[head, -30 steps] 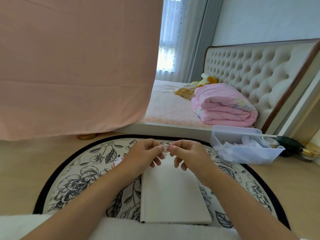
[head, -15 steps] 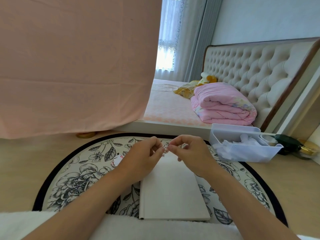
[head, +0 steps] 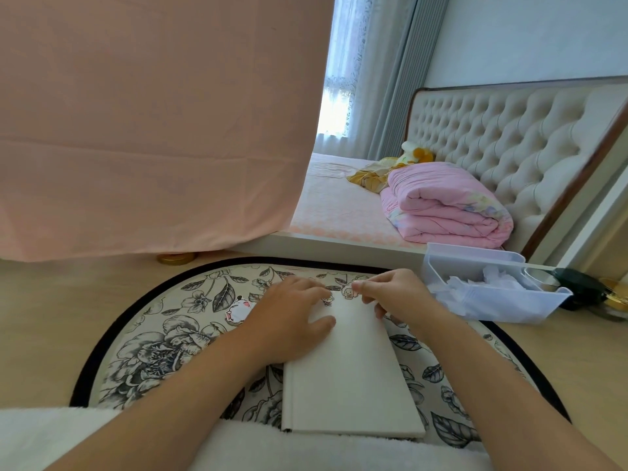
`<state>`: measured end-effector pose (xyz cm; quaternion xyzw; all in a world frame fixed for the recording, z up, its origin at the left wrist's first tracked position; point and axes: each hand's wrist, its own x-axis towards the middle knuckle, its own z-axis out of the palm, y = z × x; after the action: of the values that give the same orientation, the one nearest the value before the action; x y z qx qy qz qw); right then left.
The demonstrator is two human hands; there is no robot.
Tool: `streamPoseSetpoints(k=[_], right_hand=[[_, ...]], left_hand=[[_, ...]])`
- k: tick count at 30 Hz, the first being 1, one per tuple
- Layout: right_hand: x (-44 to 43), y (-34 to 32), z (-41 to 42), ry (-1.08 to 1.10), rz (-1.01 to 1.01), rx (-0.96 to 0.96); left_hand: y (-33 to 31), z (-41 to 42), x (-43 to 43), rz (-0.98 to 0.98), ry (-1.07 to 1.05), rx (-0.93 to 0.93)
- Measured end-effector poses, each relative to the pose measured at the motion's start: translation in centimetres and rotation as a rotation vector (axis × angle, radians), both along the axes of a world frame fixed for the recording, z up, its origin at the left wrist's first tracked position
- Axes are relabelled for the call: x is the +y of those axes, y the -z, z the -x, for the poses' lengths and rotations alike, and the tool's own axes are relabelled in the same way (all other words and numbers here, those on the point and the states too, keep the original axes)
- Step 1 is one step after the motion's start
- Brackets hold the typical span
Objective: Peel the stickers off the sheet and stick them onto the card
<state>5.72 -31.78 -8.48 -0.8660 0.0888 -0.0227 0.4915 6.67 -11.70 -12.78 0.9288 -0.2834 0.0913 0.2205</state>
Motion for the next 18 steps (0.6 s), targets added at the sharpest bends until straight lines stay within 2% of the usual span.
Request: streamPoseSetpoints(k=[7,18], right_hand=[[0.4,1.3,-1.4,0.004,0.109,0.061],[0.6,2.3,-1.9,0.057,0.21,0.02]], left_hand=[[0.3,-0.3,-0.1,-0.042,0.005,0.009],[0.3,-0.3,-0.3,-0.068,0.001,0.01]])
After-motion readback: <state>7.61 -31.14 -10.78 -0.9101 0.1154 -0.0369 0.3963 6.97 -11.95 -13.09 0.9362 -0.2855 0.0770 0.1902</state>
